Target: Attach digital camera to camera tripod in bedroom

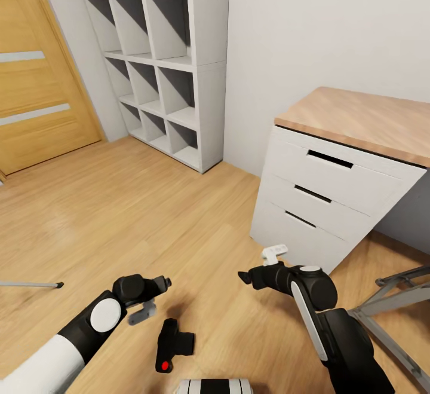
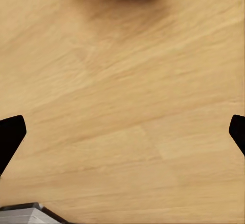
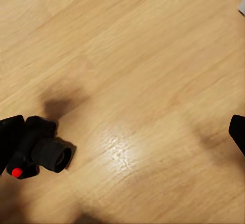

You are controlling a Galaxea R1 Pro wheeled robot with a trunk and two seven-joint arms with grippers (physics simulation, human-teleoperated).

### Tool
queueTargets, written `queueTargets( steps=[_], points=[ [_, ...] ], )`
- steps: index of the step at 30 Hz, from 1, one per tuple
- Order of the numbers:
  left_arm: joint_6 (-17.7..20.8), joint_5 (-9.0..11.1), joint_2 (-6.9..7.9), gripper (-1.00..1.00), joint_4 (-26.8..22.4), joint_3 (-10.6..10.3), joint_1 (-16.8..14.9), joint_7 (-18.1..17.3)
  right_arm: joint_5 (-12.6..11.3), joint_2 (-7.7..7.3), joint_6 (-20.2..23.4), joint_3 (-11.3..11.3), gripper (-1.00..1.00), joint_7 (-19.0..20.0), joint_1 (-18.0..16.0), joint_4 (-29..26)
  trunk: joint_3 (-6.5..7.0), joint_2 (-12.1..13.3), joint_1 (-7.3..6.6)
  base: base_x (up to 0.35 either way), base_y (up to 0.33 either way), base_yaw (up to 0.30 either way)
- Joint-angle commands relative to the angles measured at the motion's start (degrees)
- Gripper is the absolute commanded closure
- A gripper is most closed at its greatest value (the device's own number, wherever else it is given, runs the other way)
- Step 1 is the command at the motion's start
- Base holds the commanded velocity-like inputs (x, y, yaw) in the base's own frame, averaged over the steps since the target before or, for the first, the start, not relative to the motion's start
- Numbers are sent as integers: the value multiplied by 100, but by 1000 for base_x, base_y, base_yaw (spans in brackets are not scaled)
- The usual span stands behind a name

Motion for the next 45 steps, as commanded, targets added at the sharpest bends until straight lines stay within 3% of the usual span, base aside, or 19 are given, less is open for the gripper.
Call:
queueTargets(
  steps=[1,10,18,26,39,45],
  points=[
    [-37,-22,-28,-100,26,-14,-15,-23,12,3,26,3,-100,13,-4,-10,-5,-2,-1,0,0,0],
    [-106,12,-337,-100,427,24,-249,-683,4,17,26,32,-100,5,-4,-41,-25,-2,-1,0,0,0],
    [-132,34,-389,-100,1043,-24,-537,-297,17,24,26,43,-100,4,-12,-46,-88,-2,-1,0,0,0],
    [-138,82,-408,-100,1262,-59,-609,10,36,27,26,46,-100,-1,-14,-47,-161,-2,-1,0,0,0],
    [-119,84,-469,-100,1234,-90,-554,40,56,28,26,46,-100,-5,-14,-47,-261,-2,-1,0,0,0],
    [-118,83,-497,-100,1193,-94,-541,-160,53,24,26,40,-100,-5,-14,-47,-273,-2,-1,0,0,0]
  ],
)
